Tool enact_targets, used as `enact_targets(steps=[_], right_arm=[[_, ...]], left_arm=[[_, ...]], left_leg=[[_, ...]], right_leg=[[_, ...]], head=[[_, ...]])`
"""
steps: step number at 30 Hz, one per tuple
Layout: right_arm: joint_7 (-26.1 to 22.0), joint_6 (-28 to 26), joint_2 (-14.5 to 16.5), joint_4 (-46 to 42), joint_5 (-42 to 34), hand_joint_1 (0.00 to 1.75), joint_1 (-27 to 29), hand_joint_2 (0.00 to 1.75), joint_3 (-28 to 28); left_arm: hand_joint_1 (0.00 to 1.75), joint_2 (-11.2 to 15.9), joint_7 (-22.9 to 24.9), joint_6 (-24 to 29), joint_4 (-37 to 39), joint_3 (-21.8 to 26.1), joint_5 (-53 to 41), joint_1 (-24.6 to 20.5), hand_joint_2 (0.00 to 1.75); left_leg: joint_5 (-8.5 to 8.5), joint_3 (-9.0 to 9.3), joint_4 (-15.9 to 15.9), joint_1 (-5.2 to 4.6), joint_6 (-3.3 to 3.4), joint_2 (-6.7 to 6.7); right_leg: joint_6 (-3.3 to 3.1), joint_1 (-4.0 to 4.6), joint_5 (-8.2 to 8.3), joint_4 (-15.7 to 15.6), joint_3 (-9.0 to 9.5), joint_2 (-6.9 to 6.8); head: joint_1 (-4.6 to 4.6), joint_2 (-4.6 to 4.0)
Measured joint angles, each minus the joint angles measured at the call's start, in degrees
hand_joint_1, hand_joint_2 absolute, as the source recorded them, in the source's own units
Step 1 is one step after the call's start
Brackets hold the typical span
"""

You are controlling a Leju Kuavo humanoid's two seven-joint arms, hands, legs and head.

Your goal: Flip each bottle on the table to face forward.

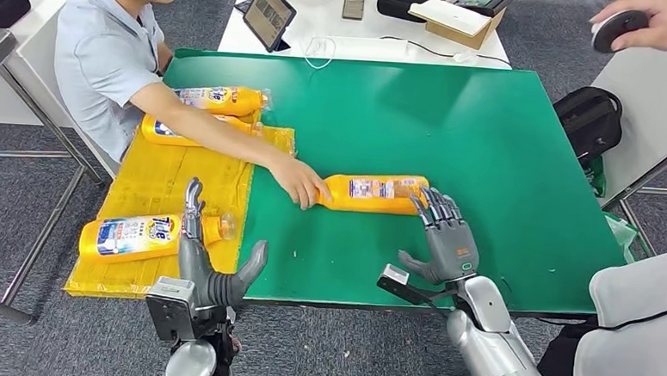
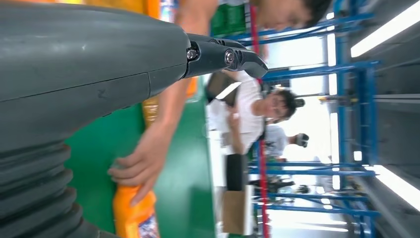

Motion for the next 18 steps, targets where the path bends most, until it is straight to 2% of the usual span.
enact_targets(steps=[10, 18], right_arm=[[2.3, 0.0, 1.4, 9.1, 5.3, 0.0, -4.6, 1.75, -1.5], [9.8, 1.2, 3.0, 18.1, 8.8, 0.0, -11.5, 1.75, -0.1]], left_arm=[[0.0, 0.1, 1.2, 0.1, 2.3, -0.2, -1.0, 0.6, 1.75], [0.0, 0.0, 1.3, -0.6, 3.6, -1.7, -1.2, -1.2, 1.75]], left_leg=[[0.02, -0.02, 0.0, 0.0, 0.01, 0.01], [0.02, -0.02, 0.0, 0.0, 0.0, 0.0]], right_leg=[[0.0, 0.0, 0.0, 0.0, -0.01, 0.0], [0.0, -0.01, 0.01, 0.0, -0.01, 0.0]], head=[[0.0, 0.0], [0.0, 0.0]])
